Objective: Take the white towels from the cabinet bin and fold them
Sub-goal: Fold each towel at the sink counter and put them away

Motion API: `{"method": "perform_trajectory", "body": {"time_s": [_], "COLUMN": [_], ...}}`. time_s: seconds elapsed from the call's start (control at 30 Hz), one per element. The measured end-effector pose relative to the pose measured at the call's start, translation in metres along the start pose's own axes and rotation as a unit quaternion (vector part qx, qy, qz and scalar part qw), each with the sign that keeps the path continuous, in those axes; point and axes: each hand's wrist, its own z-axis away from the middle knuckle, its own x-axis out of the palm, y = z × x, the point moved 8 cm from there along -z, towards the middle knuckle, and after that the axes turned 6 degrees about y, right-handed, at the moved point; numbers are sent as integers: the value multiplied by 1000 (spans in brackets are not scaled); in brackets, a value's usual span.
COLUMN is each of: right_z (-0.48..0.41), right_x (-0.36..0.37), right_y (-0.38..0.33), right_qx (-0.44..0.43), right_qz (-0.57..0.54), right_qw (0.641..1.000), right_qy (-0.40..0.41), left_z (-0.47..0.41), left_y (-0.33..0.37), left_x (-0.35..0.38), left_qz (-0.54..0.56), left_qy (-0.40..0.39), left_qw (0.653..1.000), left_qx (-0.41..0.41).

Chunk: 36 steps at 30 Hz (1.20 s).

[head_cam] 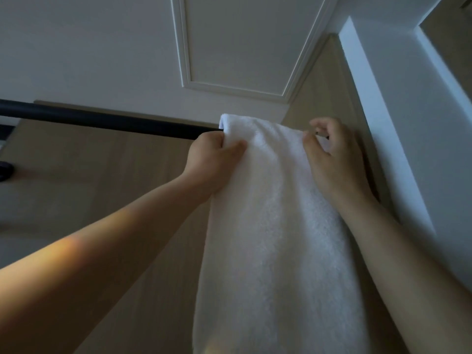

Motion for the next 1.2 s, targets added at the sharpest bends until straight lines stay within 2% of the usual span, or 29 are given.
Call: {"method": "perform_trajectory", "body": {"time_s": [0.07, 0.13, 0.23, 0.3, 0.37, 0.43, 0.5, 0.6, 0.67, 0.77, 0.83, 0.9, 1.0, 1.07, 1.2], "right_z": [25, 45, 73, 77, 65, 49, 30, -2, -21, -37, -38, -35, -31, -28, -21], "right_x": [-17, -22, -8, -4, -11, -19, -21, -11, -3, 14, 24, 28, 29, 32, 37], "right_y": [5, 22, 47, 53, 50, 38, 20, 9, 5, 14, 24, 27, 23, 24, 27], "right_qx": [40, 122, 291, 345, 330, 273, 209, 149, 120, 115, 135, 131, 101, 90, 115], "right_qz": [0, -14, -79, -136, -148, -131, -115, -73, -47, 3, 22, 50, 94, 114, 118], "right_qw": [999, 991, 941, 918, 930, 953, 970, 985, 991, 993, 988, 984, 981, 977, 971], "right_qy": [-22, -57, -153, -141, -66, -3, 33, 40, 34, -20, -69, -111, -140, -154, -173], "left_z": [0, -1, -3, -7, -14, -20, -29, -46, -58, -75, -83, -88, -88, -78, -37], "left_y": [0, 0, 0, 0, 0, 5, 14, 29, 39, 41, 39, 33, 21, 21, 28], "left_x": [-1, 0, -3, -9, -15, -21, -24, -27, -25, -16, -9, -7, -10, -14, -28], "left_qz": [3, -7, -37, -53, -66, -89, -89, -101, -169, -270, -373, -428, -422, -404, -271], "left_qy": [3, 2, 11, 28, 51, 76, 103, 126, 130, 118, 100, 79, 67, 85, 111], "left_qw": [1000, 1000, 999, 998, 996, 991, 988, 984, 972, 950, 917, 896, 902, 907, 946], "left_qx": [-1, -3, 9, 25, 41, 60, 70, 77, 101, 102, 100, 85, 60, 81, 141]}}
